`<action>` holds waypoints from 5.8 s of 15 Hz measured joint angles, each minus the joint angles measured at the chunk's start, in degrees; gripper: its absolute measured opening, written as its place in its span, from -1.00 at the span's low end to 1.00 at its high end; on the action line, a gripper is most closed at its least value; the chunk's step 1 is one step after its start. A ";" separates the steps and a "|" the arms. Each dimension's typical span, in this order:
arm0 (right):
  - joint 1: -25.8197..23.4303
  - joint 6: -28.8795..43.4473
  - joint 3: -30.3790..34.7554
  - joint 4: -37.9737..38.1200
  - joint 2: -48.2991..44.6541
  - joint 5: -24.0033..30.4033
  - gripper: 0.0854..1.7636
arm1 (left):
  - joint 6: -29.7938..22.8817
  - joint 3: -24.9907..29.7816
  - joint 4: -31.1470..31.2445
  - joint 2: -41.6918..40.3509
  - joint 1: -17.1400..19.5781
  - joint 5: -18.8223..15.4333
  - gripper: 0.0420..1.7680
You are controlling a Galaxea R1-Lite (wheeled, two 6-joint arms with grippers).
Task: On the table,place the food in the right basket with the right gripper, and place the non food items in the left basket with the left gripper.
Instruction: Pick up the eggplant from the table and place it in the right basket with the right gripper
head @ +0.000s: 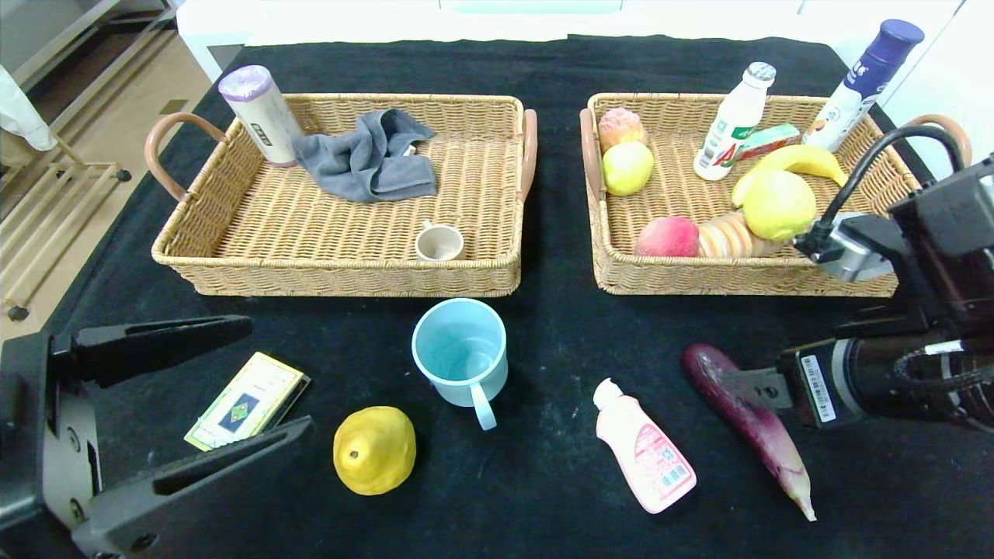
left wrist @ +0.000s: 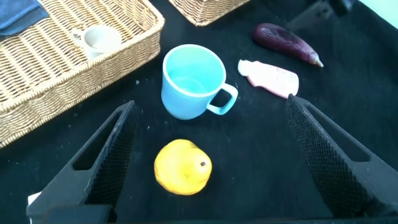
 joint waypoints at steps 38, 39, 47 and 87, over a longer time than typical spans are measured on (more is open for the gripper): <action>0.13 -0.09 0.84 -3.30 8.37 -0.74 -0.15 | 0.55 0.24 -0.11 -1.21 0.11 0.00 0.94; 0.13 -0.06 0.87 -3.28 8.37 -0.72 -0.15 | 0.55 0.26 -0.07 -1.23 0.11 0.00 0.94; 0.16 -0.11 0.84 -3.10 8.05 -0.68 -0.15 | 1.24 0.77 -0.02 -1.21 0.05 0.00 0.94; -6.70 -0.84 -33.26 -19.02 17.42 -2.91 -0.15 | 2.67 1.74 0.09 -0.44 -0.06 0.00 0.94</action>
